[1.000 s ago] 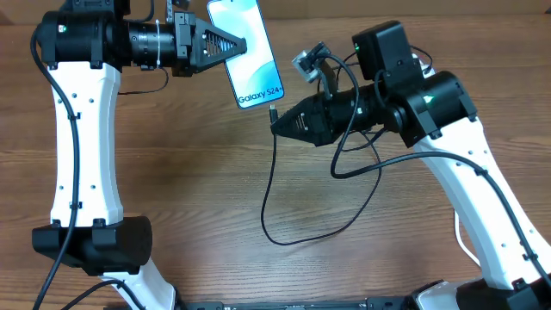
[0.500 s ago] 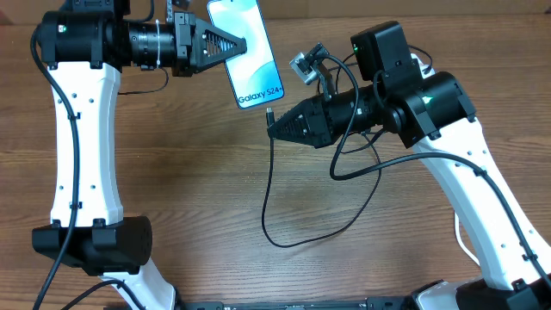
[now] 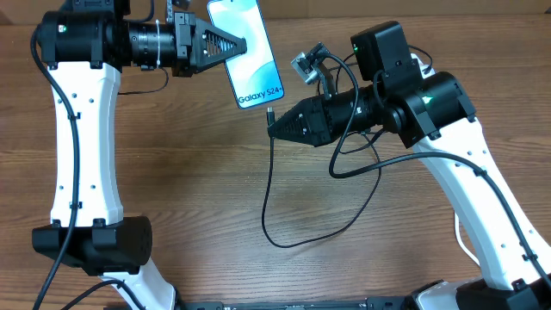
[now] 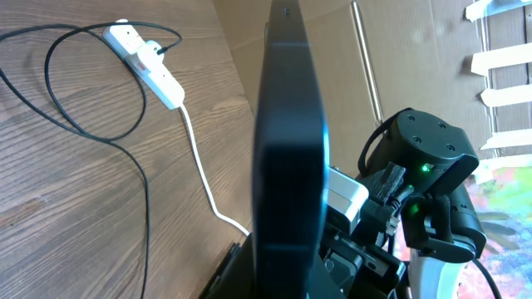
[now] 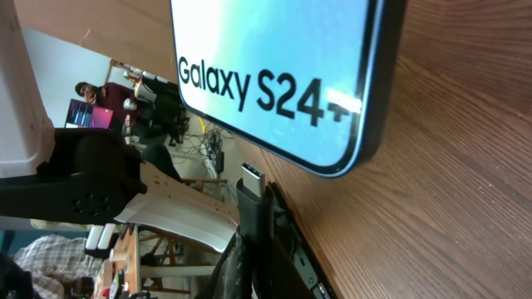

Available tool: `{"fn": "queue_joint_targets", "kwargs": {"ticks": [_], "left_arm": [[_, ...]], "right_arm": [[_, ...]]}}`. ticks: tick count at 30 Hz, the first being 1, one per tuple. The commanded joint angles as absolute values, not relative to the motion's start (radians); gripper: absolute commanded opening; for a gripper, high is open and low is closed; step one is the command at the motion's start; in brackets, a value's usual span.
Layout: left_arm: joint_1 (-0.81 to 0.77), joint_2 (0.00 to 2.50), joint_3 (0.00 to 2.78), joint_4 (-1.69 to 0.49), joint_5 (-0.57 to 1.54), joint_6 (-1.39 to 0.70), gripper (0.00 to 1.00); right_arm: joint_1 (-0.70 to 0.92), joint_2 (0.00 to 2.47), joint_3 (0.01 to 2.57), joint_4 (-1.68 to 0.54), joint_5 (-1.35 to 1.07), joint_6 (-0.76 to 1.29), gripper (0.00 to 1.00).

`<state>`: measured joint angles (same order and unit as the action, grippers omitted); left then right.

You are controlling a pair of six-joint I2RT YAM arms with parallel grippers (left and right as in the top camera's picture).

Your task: Plug charger to phone and switch on socket

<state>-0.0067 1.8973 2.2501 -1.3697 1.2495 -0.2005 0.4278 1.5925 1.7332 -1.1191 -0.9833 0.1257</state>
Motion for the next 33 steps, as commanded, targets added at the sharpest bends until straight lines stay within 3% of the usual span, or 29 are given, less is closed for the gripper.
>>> {"fn": "queue_joint_targets", "kwargs": {"ticks": [1,6,11,33], "left_arm": [[-0.016,1.885,2.258,-1.378,1.297,-0.16,0.04],[-0.022,1.885,2.258,-1.388,1.26,-0.157,0.04],[-0.022,1.885,2.258,-1.401,1.245,-0.156,0.04],[-0.022,1.885,2.258,-1.439,1.226,-0.107,0.04]], "right_arm": [[0.433,1.579,1.748,-1.115,-0.985,0.131,0.04],[0.465,1.579,1.748,-1.11,-0.976,0.136,0.04],[0.497,1.579,1.748,-1.108,-0.795,0.232,0.04],[0.499,1.579,1.748,-1.108,-0.836,0.232,0.04]]}}
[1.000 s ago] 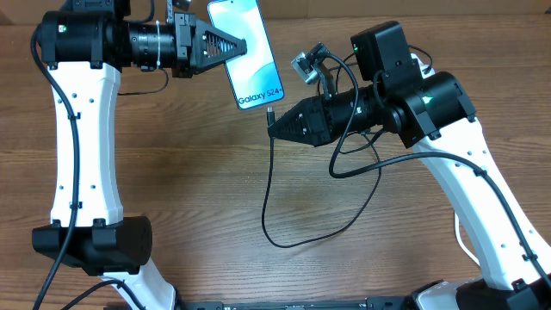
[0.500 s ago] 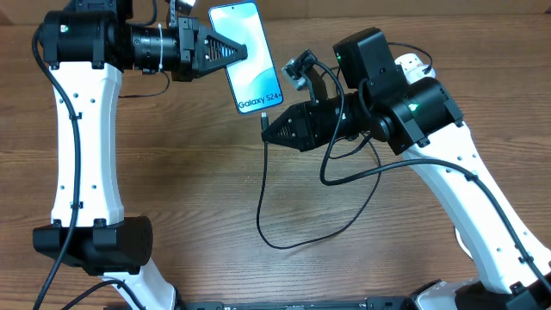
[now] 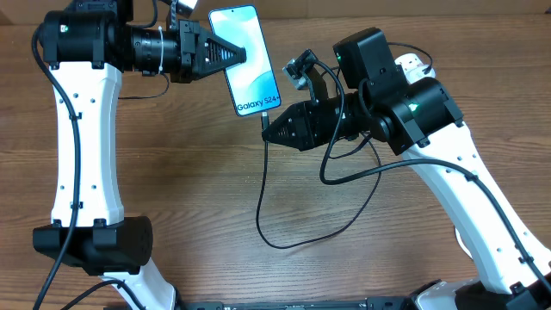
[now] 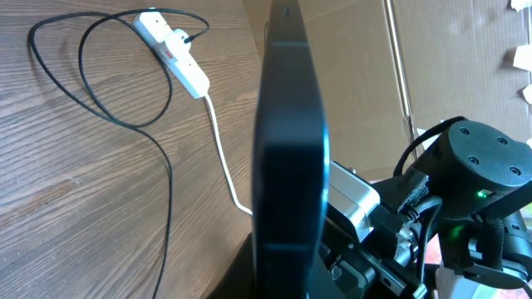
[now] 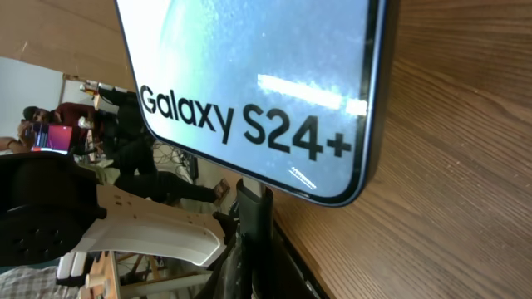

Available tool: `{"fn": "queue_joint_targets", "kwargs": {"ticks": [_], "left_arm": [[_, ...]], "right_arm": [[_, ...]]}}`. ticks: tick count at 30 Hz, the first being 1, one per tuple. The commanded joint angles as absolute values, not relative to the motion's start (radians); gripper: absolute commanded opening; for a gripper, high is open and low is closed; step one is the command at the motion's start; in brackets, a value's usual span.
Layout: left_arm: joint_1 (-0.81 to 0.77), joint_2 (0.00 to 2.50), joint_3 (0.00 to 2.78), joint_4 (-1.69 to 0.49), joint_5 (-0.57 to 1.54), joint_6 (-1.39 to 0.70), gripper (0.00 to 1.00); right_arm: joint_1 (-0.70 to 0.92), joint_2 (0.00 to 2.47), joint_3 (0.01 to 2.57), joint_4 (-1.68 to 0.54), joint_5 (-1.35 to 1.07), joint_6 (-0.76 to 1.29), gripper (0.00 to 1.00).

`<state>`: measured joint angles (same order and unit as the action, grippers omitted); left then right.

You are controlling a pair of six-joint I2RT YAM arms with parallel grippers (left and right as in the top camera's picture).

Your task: Plug charger to phone and switch on socket

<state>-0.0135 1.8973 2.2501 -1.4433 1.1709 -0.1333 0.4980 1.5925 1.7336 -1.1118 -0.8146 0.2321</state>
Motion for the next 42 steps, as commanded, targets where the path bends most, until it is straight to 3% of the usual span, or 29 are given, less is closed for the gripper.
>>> {"fn": "queue_joint_targets", "kwargs": {"ticks": [1,42], "left_arm": [[-0.022,1.885,2.258,-1.439,1.232,-0.105,0.04],[-0.022,1.885,2.258,-1.441,1.246,-0.1,0.04]], "right_arm": [[0.499,1.579,1.748,-1.108,-0.839,0.232,0.04],[0.499,1.579,1.748,-1.092,-0.869,0.229,0.04]]}}
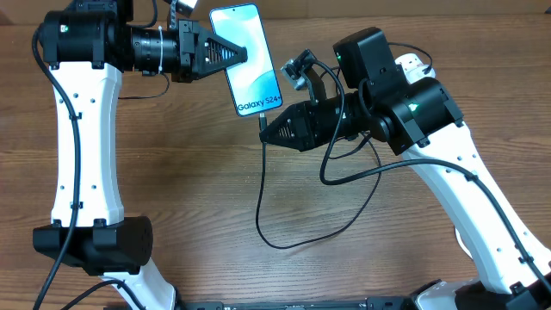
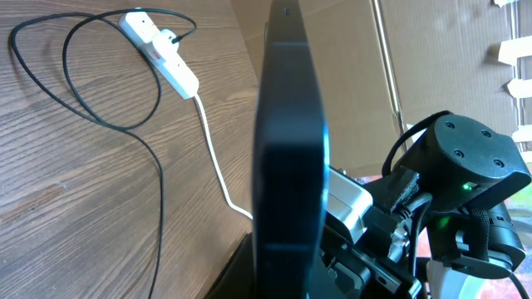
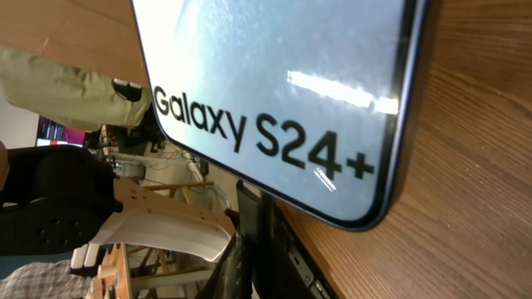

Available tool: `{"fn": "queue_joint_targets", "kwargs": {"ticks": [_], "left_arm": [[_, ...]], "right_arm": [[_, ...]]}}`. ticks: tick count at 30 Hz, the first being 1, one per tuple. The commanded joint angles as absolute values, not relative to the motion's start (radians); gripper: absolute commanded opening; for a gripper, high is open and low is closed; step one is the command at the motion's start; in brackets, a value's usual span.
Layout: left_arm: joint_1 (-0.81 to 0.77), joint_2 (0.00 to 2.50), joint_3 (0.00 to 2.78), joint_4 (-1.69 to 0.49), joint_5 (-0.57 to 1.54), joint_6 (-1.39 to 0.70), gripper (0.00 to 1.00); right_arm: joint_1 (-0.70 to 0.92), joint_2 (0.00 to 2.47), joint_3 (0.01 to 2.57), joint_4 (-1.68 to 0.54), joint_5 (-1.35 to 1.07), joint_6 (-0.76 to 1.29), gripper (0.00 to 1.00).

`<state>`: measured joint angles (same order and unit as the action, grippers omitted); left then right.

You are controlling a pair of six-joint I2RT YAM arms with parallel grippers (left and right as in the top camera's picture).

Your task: Plug charger to phone and switch on socket

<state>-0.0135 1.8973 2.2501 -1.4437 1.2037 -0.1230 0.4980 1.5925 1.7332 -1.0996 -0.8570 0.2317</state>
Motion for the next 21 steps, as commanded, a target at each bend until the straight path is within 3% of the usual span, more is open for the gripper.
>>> {"fn": "queue_joint_targets", "kwargs": {"ticks": [1,21], "left_arm": [[-0.022,1.885,2.258,-1.441,1.246,-0.1,0.04],[-0.022,1.885,2.258,-1.444,1.246,-0.091,0.04]], "right_arm": [[0.499,1.579,1.748,-1.09,-0.869,0.229,0.04],[0.499,1.579,1.748,-1.078,-0.869,0.229,0.04]]}}
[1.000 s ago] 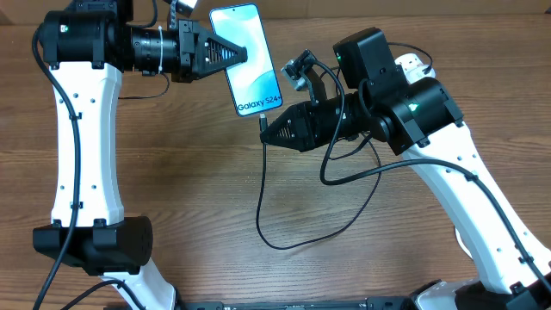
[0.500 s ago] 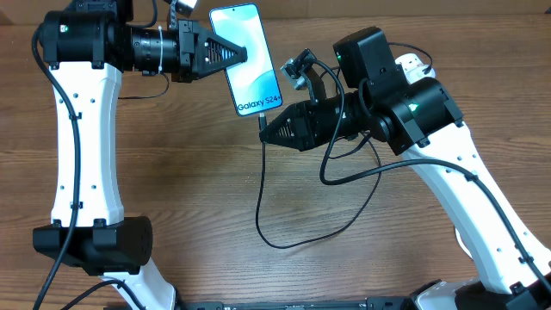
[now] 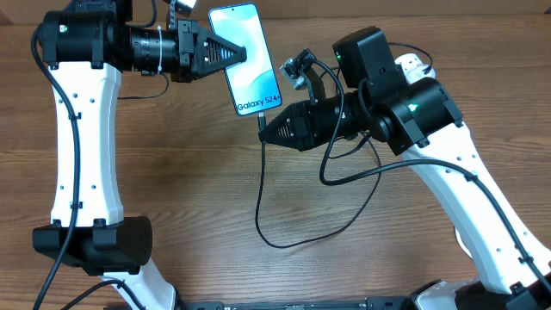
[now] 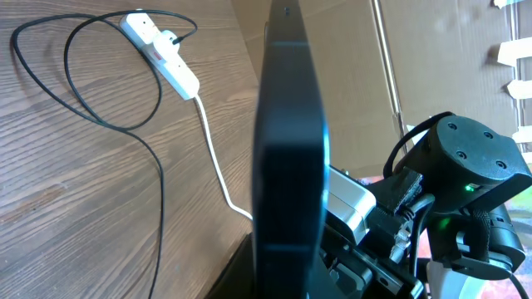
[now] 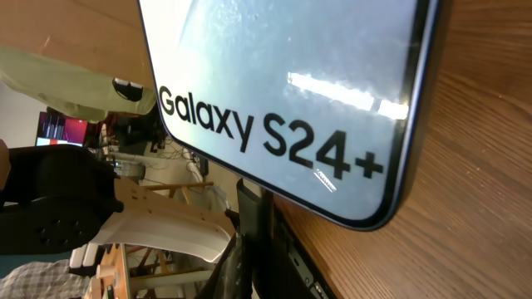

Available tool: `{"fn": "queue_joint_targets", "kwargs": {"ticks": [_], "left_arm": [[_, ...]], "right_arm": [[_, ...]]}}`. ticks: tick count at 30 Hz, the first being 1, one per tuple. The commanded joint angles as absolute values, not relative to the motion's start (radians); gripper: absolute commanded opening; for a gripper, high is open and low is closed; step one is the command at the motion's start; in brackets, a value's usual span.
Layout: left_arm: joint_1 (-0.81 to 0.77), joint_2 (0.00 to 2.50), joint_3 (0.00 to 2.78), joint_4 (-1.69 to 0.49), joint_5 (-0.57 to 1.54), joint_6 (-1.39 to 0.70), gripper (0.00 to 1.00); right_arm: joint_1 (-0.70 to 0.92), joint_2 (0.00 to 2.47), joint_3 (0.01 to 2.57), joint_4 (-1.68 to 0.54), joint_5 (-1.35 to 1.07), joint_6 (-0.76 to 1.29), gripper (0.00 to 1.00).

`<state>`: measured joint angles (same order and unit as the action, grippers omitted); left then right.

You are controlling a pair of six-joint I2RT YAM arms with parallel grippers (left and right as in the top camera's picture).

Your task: Plug charger to phone and switch on socket

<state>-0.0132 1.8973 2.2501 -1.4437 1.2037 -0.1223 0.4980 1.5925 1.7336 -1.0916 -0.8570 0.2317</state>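
Note:
The phone point(image 3: 248, 58), screen lit with "Galaxy S24+", is held off the table with my left gripper point(image 3: 227, 53) shut on its left edge. The left wrist view shows only its dark edge point(image 4: 289, 141). My right gripper point(image 3: 264, 130) is shut on the black charger plug point(image 5: 254, 218), just under the phone's bottom edge point(image 5: 349, 218). The plug's tip meets that edge and no metal tip shows. The black cable point(image 3: 261, 198) hangs from the plug and loops over the table. The white socket strip point(image 4: 160, 55) lies at the far right, mostly hidden behind my right arm in the overhead view.
The wooden table point(image 3: 189, 189) runs under both arms. The socket's white lead point(image 4: 212, 166) trails toward the right arm's base. Brown cardboard point(image 4: 332, 66) stands behind the table's far edge.
Almost nothing has changed. In the right wrist view the phone's bottom edge sits very slightly further right over the plug. Both grippers hold as before.
At first the plug's metal tip stood bare a little below and right of the phone's bottom corner. Then the right gripper was further left, with the plug under the bottom edge. Since then the tip has been out of sight at that edge.

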Motion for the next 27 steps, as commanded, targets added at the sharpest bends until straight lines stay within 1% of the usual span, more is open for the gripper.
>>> {"fn": "queue_joint_targets", "kwargs": {"ticks": [1,27], "left_arm": [[-0.022,1.885,2.258,-1.445,1.246,-0.088,0.04],[-0.022,1.885,2.258,-1.501,1.237,-0.028,0.04]], "right_arm": [[0.499,1.579,1.748,-1.078,-0.869,0.229,0.04],[0.499,1.579,1.749,-1.076,-0.869,0.208,0.04]]}}
